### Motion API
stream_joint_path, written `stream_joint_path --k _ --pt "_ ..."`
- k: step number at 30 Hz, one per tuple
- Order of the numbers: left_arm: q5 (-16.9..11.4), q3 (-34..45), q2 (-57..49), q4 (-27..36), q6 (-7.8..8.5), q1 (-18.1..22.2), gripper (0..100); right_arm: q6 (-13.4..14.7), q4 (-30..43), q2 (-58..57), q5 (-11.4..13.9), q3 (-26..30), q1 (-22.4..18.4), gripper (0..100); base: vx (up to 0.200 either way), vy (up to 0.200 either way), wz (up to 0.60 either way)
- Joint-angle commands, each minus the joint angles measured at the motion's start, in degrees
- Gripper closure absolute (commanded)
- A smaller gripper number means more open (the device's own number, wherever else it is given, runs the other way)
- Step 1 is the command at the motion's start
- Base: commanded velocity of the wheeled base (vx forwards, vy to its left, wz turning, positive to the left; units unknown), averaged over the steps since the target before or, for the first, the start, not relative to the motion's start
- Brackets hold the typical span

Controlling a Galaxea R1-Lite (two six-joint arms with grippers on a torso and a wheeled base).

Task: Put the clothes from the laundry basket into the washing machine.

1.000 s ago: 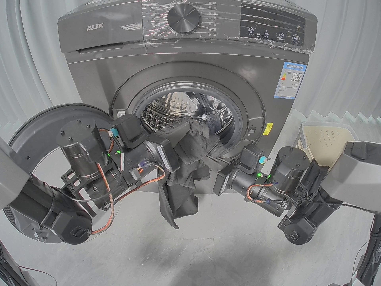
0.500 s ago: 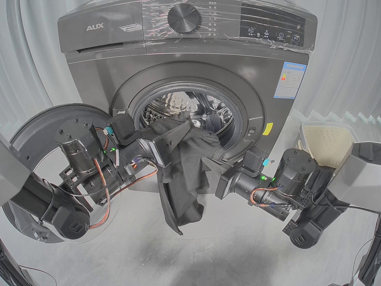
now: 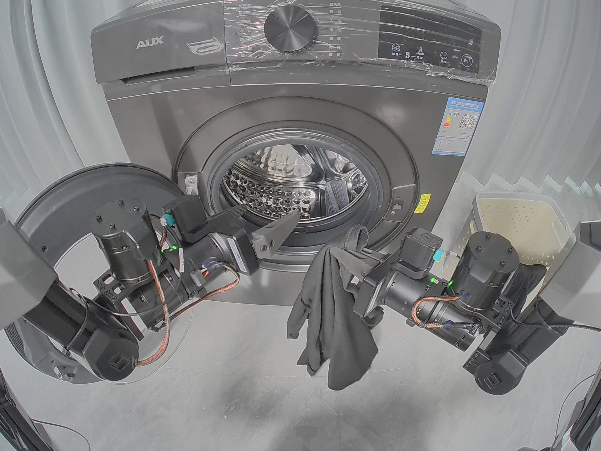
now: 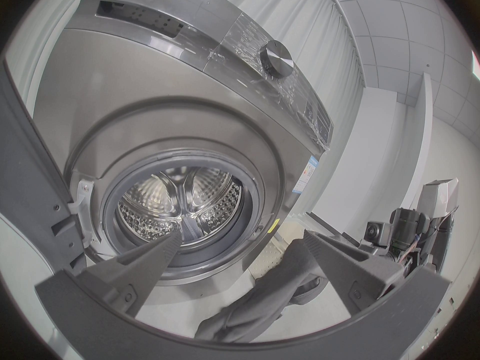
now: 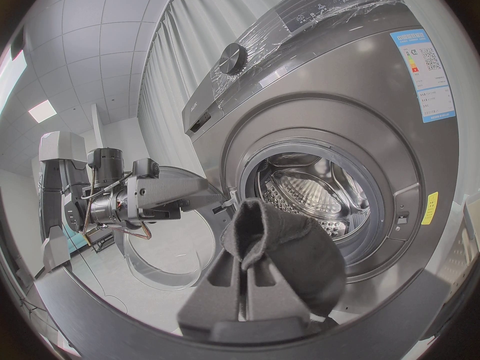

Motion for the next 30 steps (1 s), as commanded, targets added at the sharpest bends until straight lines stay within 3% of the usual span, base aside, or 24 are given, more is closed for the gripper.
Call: stream_joint_path --k 1,5,7,8,16,30 --pt "-0.27 1.85 0.1 -0.01 0.14 0.1 0 -0.08 0.05 -0.37 0.13 0.37 0.08 100 0.0 0.0 0.0" --pt "-2.47 3.96 -0.07 -0.01 0.76 0.02 0 -0.25 -0.04 -0.54 0.39 2.57 0.17 100 0.0 0.0 0.0" --pt "-3.97 4.84 -0.07 -0.01 1.64 0.19 0 -0.25 -0.04 -0.8 0.39 3.71 0.34 100 0.0 0.0 0.0" --pt "-5.02 5.81 0.1 -0.01 2.87 0.28 0 -0.34 -0.04 -1.42 0.48 4.94 0.43 100 0.0 0.0 0.0" --pt "-7.48 7.48 1.16 0.16 5.15 0.28 0 -0.96 0.05 -2.39 1.62 10.04 1.05 100 0.0 0.0 0.0" --pt "-10.38 9.59 1.68 -0.01 6.91 0.1 0 -0.96 0.14 -2.47 1.88 7.66 1.49 100 0.0 0.0 0.0"
